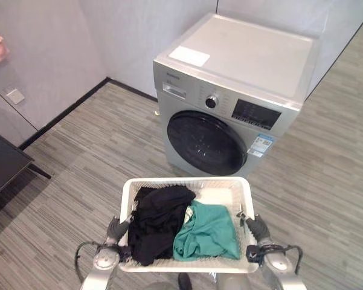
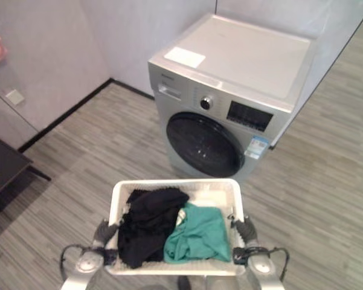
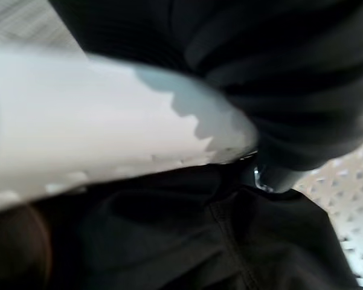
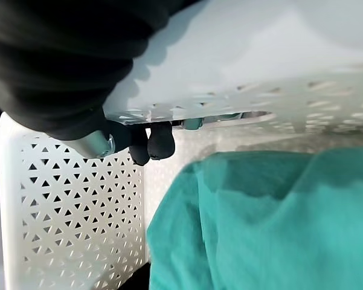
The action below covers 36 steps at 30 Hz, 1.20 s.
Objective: Grab the laundry basket,head to the washer,open it,put in the laundry and shut it.
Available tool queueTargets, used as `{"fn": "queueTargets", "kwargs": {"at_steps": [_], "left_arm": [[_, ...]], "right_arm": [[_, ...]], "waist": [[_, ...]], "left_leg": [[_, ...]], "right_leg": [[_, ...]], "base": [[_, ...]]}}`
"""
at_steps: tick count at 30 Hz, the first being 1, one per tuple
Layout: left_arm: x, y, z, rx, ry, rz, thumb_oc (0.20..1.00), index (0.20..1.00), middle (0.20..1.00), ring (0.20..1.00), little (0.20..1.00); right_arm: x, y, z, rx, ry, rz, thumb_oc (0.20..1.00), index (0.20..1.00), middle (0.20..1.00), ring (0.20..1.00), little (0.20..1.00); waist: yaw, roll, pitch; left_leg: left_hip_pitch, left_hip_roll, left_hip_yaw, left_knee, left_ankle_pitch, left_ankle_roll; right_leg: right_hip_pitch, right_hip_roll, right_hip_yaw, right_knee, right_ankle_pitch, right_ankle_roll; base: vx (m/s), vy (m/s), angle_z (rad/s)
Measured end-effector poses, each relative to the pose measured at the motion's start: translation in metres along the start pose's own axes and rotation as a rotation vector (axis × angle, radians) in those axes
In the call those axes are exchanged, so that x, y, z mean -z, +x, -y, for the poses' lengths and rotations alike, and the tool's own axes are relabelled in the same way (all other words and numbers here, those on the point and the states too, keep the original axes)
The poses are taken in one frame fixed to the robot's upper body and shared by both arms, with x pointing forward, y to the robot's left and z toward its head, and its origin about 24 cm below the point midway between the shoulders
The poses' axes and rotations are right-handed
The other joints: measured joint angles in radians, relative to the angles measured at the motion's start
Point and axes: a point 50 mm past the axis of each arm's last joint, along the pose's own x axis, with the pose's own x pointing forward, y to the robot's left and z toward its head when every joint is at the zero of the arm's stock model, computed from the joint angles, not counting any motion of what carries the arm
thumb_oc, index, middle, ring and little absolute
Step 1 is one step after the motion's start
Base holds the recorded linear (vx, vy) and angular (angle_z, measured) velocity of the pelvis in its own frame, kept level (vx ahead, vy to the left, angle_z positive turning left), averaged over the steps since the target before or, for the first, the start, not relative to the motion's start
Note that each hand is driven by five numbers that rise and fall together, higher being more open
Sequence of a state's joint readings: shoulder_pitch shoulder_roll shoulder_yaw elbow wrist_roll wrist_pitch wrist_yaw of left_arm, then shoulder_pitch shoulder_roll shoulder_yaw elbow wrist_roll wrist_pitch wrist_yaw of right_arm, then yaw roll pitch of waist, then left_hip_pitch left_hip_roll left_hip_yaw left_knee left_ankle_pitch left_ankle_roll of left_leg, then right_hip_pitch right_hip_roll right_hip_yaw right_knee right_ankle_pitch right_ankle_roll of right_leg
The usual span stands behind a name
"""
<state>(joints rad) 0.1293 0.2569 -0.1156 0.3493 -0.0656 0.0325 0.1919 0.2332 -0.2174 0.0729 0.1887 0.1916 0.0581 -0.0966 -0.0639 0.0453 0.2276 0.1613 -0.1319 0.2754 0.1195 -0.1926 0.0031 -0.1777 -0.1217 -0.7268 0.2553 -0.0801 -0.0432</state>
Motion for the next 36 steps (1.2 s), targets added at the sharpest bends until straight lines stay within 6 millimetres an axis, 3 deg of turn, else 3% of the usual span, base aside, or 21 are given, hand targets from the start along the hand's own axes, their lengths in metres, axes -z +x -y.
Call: {"fn": "queueTargets", "kwargs": {"at_steps": [1, 2, 3, 4, 5, 6, 7, 9, 10, 11, 12, 13, 14, 15, 16, 19, 20, 22, 23, 28, 36], "left_arm": [[0.001, 0.001, 0.001, 0.003, 0.003, -0.009, 0.2, 0.2, 0.2, 0.2, 0.2], [0.0, 0.002, 0.006, 0.016, -0.005, -0.007, 0.2, 0.2, 0.2, 0.2, 0.2], [0.004, -0.001, 0.009, 0.021, -0.013, -0.015, 0.2, 0.2, 0.2, 0.2, 0.2], [0.014, -0.008, 0.009, 0.018, -0.017, -0.044, 0.2, 0.2, 0.2, 0.2, 0.2], [0.016, -0.008, 0.008, 0.01, -0.015, -0.055, 0.2, 0.2, 0.2, 0.2, 0.2], [0.015, -0.005, 0.007, 0.003, -0.011, -0.056, 0.2, 0.2, 0.2, 0.2, 0.2], [0.016, -0.005, 0.005, -0.002, -0.009, -0.06, 0.2, 0.2, 0.2, 0.2, 0.2], [0.007, 0.001, 0.006, -0.012, -0.017, -0.034, 0.2, 0.2, 0.2, 0.2, 0.2], [0.006, 0.002, 0.007, -0.013, -0.021, -0.03, 0.2, 0.2, 0.2, 0.2, 0.2], [0.005, 0.003, 0.008, -0.014, -0.029, -0.03, 0.2, 0.2, 0.2, 0.2, 0.2], [0.009, 0.002, 0.008, -0.014, -0.03, -0.047, 0.2, 0.2, 0.2, 0.2, 0.2], [0.012, 0.001, 0.011, -0.014, -0.052, -0.061, 0.2, 0.2, 0.2, 0.2, 0.2], [0.014, -0.001, 0.016, -0.012, -0.082, -0.074, 0.2, 0.2, 0.2, 0.2, 0.2], [0.018, -0.002, 0.016, -0.015, -0.084, -0.088, 0.2, 0.2, 0.2, 0.2, 0.2], [0.025, -0.005, 0.012, -0.032, -0.086, -0.114, 0.2, 0.2, 0.2, 0.2, 0.2], [0.021, -0.007, 0.001, -0.053, -0.07, -0.082, 0.2, 0.2, 0.2, 0.2, 0.2], [0.017, -0.007, -0.006, -0.061, -0.042, -0.054, 0.2, 0.2, 0.2, 0.2, 0.2], [0.016, -0.009, -0.009, -0.065, -0.037, -0.047, 0.2, 0.2, 0.2, 0.2, 0.2], [0.016, -0.012, -0.011, -0.071, -0.035, -0.041, 0.2, 0.2, 0.2, 0.2, 0.2], [0.02, -0.031, -0.007, -0.088, -0.069, -0.021, 0.2, 0.2, 0.2, 0.2, 0.2], [-0.012, -0.056, -0.006, -0.117, -0.087, 0.149, 0.2, 0.2, 0.2, 0.2, 0.2]], "right_arm": [[0.001, 0.001, 0.0, 0.005, 0.003, -0.005, 0.2, 0.2, 0.2, 0.2, 0.2], [0.003, 0.001, 0.005, 0.02, -0.007, -0.012, 0.2, 0.2, 0.2, 0.2, 0.2], [0.004, 0.001, 0.009, 0.027, -0.017, -0.02, 0.2, 0.2, 0.2, 0.2, 0.2], [0.01, -0.001, 0.007, 0.015, -0.031, -0.039, 0.2, 0.2, 0.2, 0.2, 0.2], [0.012, 0.0, 0.006, 0.009, -0.035, -0.05, 0.2, 0.2, 0.2, 0.2, 0.2], [0.014, 0.0, 0.003, 0.001, -0.035, -0.061, 0.2, 0.2, 0.2, 0.2, 0.2], [0.015, 0.0, 0.002, 0.0, -0.029, -0.061, 0.2, 0.2, 0.2, 0.2, 0.2], [0.016, -0.001, 0.0, 0.01, -0.007, -0.066, 0.2, 0.2, 0.2, 0.2, 0.2], [0.016, -0.002, 0.001, 0.017, -0.008, -0.064, 0.2, 0.2, 0.2, 0.2, 0.2], [0.015, -0.002, 0.0, 0.015, -0.01, -0.059, 0.2, 0.2, 0.2, 0.2, 0.2], [0.014, -0.002, 0.001, 0.015, -0.013, -0.057, 0.2, 0.2, 0.2, 0.2, 0.2], [0.013, -0.002, 0.002, 0.013, -0.024, -0.054, 0.2, 0.2, 0.2, 0.2, 0.2], [0.007, -0.003, 0.009, 0.004, -0.063, -0.03, 0.2, 0.2, 0.2, 0.2, 0.2], [0.006, -0.003, 0.01, -0.009, -0.075, -0.025, 0.2, 0.2, 0.2, 0.2, 0.2], [0.008, -0.005, 0.005, -0.033, -0.072, -0.03, 0.2, 0.2, 0.2, 0.2, 0.2], [0.004, -0.013, 0.0, -0.082, -0.065, -0.006, 0.2, 0.2, 0.2, 0.2, 0.2], [0.005, -0.016, -0.002, -0.105, -0.07, -0.005, 0.2, 0.2, 0.2, 0.2, 0.2], [0.005, -0.016, -0.004, -0.108, -0.073, -0.005, 0.2, 0.2, 0.2, 0.2, 0.2], [0.004, -0.017, -0.005, -0.11, -0.071, 0.004, 0.2, 0.2, 0.2, 0.2, 0.2], [-0.001, -0.023, 0.001, -0.083, -0.103, 0.032, 0.2, 0.2, 0.2, 0.2, 0.2], [-0.027, -0.052, 0.015, 0.05, -0.219, 0.193, 0.2, 0.2, 0.2, 0.2, 0.2]], "waist": [[-0.021, -0.014, -0.002], [-0.028, 0.002, 0.004], [-0.021, 0.02, -0.002], [0.02, 0.042, -0.015], [0.021, 0.036, -0.011], [0.012, 0.03, -0.002], [0.009, 0.023, -0.003], [-0.01, -0.028, 0.025], [-0.003, -0.046, 0.03], [0.001, -0.054, 0.038], [-0.004, -0.05, 0.041], [0.009, -0.04, 0.046], [0.009, 0.002, 0.057], [0.024, 0.009, 0.069], [0.027, 0.008, 0.07], [0.031, -0.011, 0.06], [0.023, -0.023, 0.064], [0.026, -0.025, 0.064], [0.025, -0.026, 0.064], [0.015, -0.011, 0.07], [-0.025, -0.028, 0.087]], "left_leg": [[-0.099, 0.016, 0.048, 0.252, -0.031, -0.061], [-0.192, 0.079, 0.086, 0.502, -0.019, -0.091], [-0.24, 0.13, 0.098, 0.637, -0.035, -0.1], [-0.302, 0.233, 0.052, 0.823, -0.038, -0.155], [-0.335, 0.269, 0.009, 0.882, -0.03, -0.17], [-0.384, 0.356, -0.039, 0.901, -0.017, -0.186], [-0.393, 0.399, -0.022, 0.866, -0.016, -0.178], [-0.412, 0.484, -0.036, 0.643, 0.0, -0.172], [-0.378, 0.463, -0.071, 0.475, 0.01, -0.158], [-0.319, 0.442, -0.114, 0.212, 0.055, -0.16], [-0.301, 0.42, -0.166, 0.098, 0.086, -0.157], [-0.253, 0.391, -0.23, -0.062, 0.131, -0.137], [-0.209, 0.357, -0.321, -0.19, 0.152, -0.112], [-0.186, 0.335, -0.361, -0.188, 0.226, -0.121], [-0.198, 0.302, -0.32, -0.134, 0.273, -0.134], [-0.195, 0.259, -0.279, -0.138, 0.275, -0.107], [-0.195, 0.225, -0.263, -0.148, 0.281, -0.085], [-0.185, 0.216, -0.238, -0.166, 0.284, -0.077], [-0.179, 0.206, -0.216, -0.179, 0.286, -0.07], [-0.158, 0.224, -0.179, -0.211, 0.293, -0.07], [-0.163, 0.265, -0.153, -0.211, 0.289, -0.092]], "right_leg": [[0.049, 0.012, 0.016, -0.012, -0.032, -0.071], [0.069, 0.032, 0.074, -0.069, 0.016, -0.125], [0.092, 0.055, 0.108, -0.08, 0.01, -0.117], [0.12, 0.101, 0.197, -0.076, -0.01, -0.119], [0.127, 0.109, 0.222, -0.071, -0.017, -0.121], [0.146, 0.102, 0.248, -0.063, -0.018, -0.108], [0.147, 0.098, 0.252, -0.06, -0.017, -0.1], [0.148, 0.051, 0.33, -0.054, -0.023, -0.051], [0.151, 0.035, 0.365, -0.063, -0.007, -0.019], [0.154, 0.015, 0.423, -0.083, 0.01, 0.011], [0.166, 0.009, 0.458, -0.108, 0.016, 0.025], [0.163, 0.001, 0.49, -0.106, 0.032, 0.054], [0.16, 0.005, 0.55, -0.097, 0.031, 0.101], [0.16, 0.0, 0.596, -0.098, 0.026, 0.121], [0.179, -0.03, 0.615, -0.117, 0.022, 0.15], [0.176, -0.047, 0.578, -0.136, 0.009, 0.159], [0.18, -0.057, 0.596, -0.158, 0.038, 0.173], [0.178, -0.07, 0.596, -0.177, 0.05, 0.172], [0.176, -0.079, 0.609, -0.198, 0.072, 0.201], [0.193, -0.057, 0.632, -0.259, 0.11, 0.209], [0.187, -0.016, 0.645, -0.299, 0.124, 0.198]], "base": [[0.23, -0.153, 0.02], [0.11, -0.061, -0.15], [0.08, -0.048, -1.33], [0.13, -0.038, -1.55], [0.13, 0.02, -1.66], [0.14, 0.094, -0.76], [0.14, 0.181, -0.68], [0.14, 0.254, -0.65], [0.17, 0.298, -1.13], [0.11, 0.289, -1.01], [0.1, 0.24, -1.27], [0.08, 0.22, -1.2], [0.16, 0.214, -1.48], [0.15, 0.29, -1.48], [0.1, 0.214, -1.04], [0.03, 0.222, -0.41], [-0.01, 0.123, -0.26], [-0.03, 0.178, -0.29], [-0.05, 0.144, -0.33], [-0.03, 0.056, -0.23], [-0.02, -0.024, -0.11]]}}
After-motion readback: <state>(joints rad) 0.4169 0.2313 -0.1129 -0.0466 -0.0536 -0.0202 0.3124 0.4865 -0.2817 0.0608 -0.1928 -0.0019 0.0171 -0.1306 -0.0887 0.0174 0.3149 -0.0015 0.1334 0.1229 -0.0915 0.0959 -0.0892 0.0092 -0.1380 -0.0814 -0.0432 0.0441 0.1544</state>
